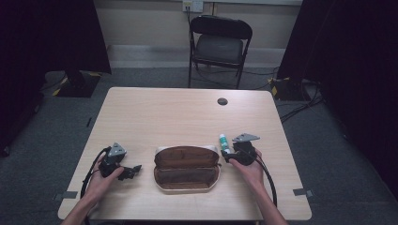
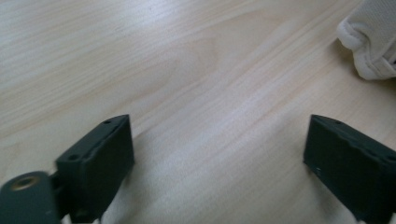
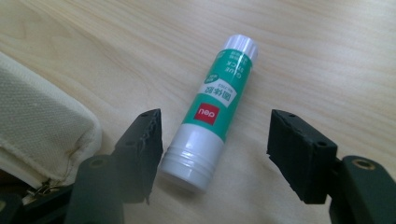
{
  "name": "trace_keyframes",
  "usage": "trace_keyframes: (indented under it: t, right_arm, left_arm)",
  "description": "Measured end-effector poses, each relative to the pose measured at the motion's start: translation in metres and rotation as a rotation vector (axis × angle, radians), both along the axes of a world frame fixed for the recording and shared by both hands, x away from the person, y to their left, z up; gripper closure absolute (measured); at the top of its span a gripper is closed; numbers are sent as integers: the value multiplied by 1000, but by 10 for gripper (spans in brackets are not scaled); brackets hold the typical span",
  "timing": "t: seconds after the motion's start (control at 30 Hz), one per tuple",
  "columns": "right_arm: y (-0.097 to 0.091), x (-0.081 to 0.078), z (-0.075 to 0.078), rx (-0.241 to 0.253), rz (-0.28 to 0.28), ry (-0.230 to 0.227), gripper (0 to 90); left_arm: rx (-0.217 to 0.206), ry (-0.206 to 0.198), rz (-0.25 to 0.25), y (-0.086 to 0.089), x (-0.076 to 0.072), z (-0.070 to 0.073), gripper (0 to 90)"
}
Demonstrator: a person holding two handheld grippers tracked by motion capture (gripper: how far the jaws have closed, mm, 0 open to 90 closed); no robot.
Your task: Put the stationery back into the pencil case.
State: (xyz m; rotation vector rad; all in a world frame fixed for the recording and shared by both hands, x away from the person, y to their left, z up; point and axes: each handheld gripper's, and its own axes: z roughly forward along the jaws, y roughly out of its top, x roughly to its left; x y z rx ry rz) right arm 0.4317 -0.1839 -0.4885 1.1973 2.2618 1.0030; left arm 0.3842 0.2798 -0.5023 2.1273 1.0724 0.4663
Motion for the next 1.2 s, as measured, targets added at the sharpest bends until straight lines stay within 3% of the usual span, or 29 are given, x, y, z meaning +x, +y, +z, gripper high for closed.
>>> trace_keyframes:
  t: [0.2,0.27,0.4,0.47,0.73,0.9,1.2]
  right_arm:
    - [3,1,-3,-37,-21,11,450]
    - [1,2,-4,-14,-36,29,477]
    - [-1,2,-3,-14,-57,35,621]
    - [-2,1,-3,-16,-66,35,649]
    - [-6,1,3,16,-83,49,656]
    - [-11,-7,17,74,-105,-16,656]
    - [-23,-13,35,150,-81,-23,657]
  left_arm:
    - [5,4,11,-2,2,0,26]
    - [3,10,16,-2,2,-1,12]
    - [1,10,19,-3,3,-1,5]
    - [2,11,20,-3,3,-1,5]
    - [2,10,20,-3,3,-1,4]
    - [1,9,20,-3,3,-1,4]
    - [1,11,20,-3,3,-1,3]
